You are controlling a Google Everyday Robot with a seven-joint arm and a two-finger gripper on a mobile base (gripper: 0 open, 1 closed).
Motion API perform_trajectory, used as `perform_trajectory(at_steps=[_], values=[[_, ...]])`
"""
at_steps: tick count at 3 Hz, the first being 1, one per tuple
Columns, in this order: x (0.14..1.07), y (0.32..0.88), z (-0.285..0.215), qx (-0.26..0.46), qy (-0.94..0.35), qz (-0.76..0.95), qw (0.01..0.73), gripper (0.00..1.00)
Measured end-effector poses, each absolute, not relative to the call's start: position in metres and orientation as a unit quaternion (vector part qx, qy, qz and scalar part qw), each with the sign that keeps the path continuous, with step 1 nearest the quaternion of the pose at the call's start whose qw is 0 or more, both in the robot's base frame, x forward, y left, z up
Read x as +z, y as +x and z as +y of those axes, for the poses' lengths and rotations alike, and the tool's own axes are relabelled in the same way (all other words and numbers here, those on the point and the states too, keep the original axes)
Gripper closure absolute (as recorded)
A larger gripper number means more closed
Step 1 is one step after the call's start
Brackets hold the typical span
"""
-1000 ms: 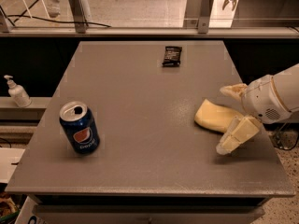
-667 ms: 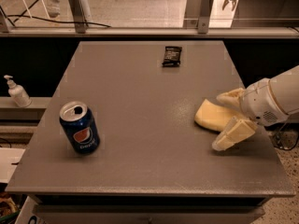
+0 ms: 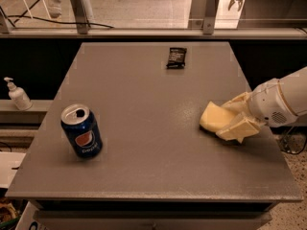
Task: Move sponge near rxbar chocolate
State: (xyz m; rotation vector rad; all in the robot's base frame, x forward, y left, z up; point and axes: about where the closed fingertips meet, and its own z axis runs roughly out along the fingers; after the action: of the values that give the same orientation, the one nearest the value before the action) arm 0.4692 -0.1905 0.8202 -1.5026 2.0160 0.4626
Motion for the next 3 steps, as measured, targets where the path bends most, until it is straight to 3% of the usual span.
perform_trajectory(at_steps=[1,2,3], values=[[0.845,0.485,-0.191,0.168,-0.560,0.751,0.306,0.88],[0.883,0.509,-0.198,0.149,-0.558,0.747,0.329,1.00],[0.898,0.516,-0.200,0.140,-0.559,0.743,0.341,1.00]])
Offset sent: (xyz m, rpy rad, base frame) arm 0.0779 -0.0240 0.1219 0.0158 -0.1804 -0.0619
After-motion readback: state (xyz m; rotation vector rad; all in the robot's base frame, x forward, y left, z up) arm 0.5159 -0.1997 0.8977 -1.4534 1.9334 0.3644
